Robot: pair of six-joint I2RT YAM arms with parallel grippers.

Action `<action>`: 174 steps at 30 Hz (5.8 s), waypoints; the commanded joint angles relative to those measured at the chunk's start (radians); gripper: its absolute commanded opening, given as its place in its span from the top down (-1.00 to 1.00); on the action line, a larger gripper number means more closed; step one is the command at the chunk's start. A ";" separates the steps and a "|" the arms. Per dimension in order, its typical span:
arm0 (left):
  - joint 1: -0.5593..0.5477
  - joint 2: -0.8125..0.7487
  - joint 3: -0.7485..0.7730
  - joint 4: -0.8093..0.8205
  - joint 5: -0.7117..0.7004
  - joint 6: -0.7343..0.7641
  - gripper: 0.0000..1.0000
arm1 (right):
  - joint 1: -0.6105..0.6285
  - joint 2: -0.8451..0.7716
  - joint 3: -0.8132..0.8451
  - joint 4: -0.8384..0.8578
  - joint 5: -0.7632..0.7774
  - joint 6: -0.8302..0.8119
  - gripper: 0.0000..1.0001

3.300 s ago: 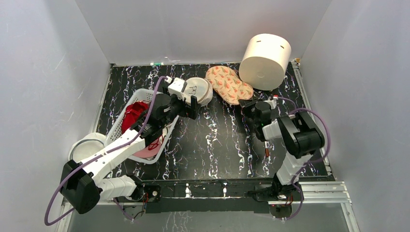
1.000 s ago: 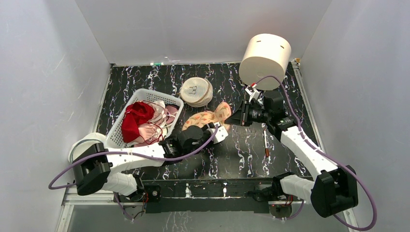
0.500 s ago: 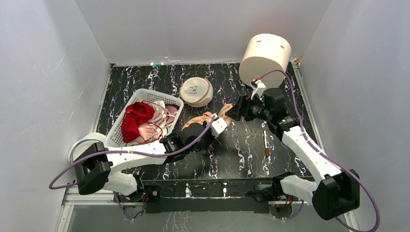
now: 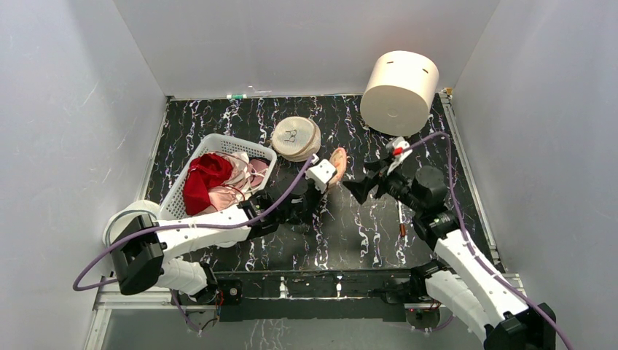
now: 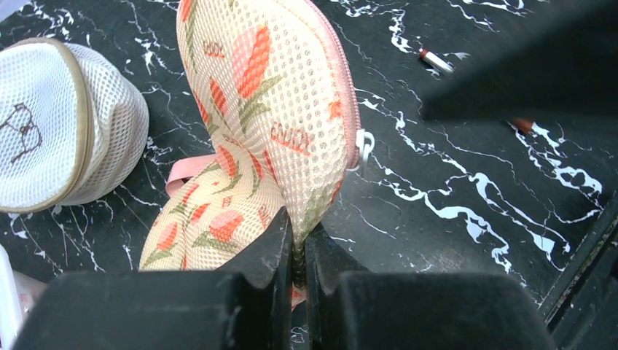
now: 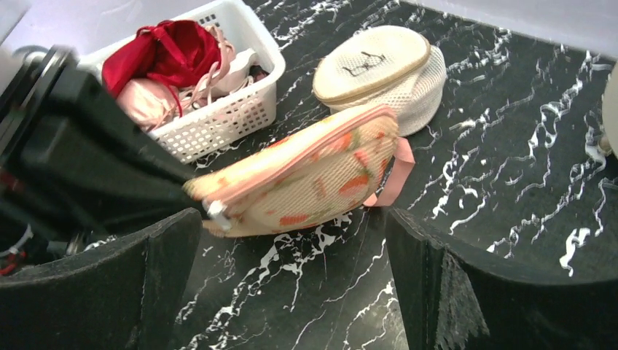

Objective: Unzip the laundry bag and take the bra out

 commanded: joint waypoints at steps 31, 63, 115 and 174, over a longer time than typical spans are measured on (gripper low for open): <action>0.108 -0.056 0.074 -0.060 0.131 -0.171 1.00 | 0.595 0.171 -0.165 0.581 0.661 -0.938 -0.14; 0.108 -0.041 0.078 -0.065 0.147 -0.175 1.00 | 0.601 0.171 -0.148 0.548 0.720 -0.795 0.77; 0.108 -0.030 0.083 -0.071 0.181 -0.172 1.00 | 0.600 0.134 -0.139 0.504 0.735 -0.787 0.60; 0.108 -0.014 0.088 -0.077 0.190 -0.173 1.00 | 0.599 0.090 -0.150 0.423 0.747 -0.671 1.00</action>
